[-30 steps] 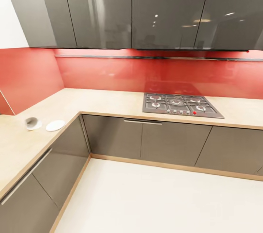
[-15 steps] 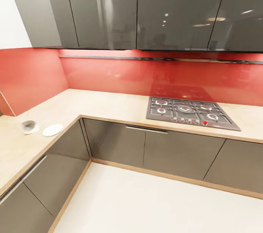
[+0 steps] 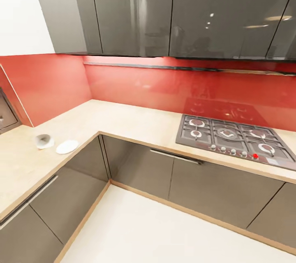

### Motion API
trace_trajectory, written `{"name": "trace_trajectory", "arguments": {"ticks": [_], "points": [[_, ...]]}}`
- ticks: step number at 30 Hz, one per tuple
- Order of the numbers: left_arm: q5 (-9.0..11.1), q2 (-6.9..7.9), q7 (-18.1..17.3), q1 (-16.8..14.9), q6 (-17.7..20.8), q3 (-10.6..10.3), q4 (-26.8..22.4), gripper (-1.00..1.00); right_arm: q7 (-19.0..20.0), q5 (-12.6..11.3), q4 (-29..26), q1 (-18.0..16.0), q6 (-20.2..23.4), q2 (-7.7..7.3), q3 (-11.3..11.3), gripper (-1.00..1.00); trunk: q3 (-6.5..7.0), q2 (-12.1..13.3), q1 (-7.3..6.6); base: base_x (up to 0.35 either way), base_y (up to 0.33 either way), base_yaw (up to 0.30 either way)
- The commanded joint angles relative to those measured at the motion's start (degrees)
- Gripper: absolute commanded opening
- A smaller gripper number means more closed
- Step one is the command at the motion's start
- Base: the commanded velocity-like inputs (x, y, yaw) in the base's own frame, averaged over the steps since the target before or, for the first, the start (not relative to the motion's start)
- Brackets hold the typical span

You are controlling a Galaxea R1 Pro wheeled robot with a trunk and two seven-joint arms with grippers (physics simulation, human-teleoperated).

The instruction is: Set up a coffee station on the kitchen countertop: keep the coffee maker on the countertop, move the bottle of coffee from the kitchen shelf to the counter next to the coffee maker, place a paper coffee filter on top of the coffee maker, put the saucer next to the coffee maker with the coffee cup on the saucer, and place the electric kettle next to the coffee maker.

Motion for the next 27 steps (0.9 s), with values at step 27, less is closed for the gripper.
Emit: {"name": "trace_trajectory", "arguments": {"ticks": [27], "points": [[0.3, -0.09, 0.0, -0.1, -0.2, 0.1, 0.0, 1.0, 0.0, 0.3, 0.0, 0.0, -0.2, 0.0, 0.0, 1.0, -0.12, -0.1, 0.05, 0.153, -0.144, 0.278]]}}
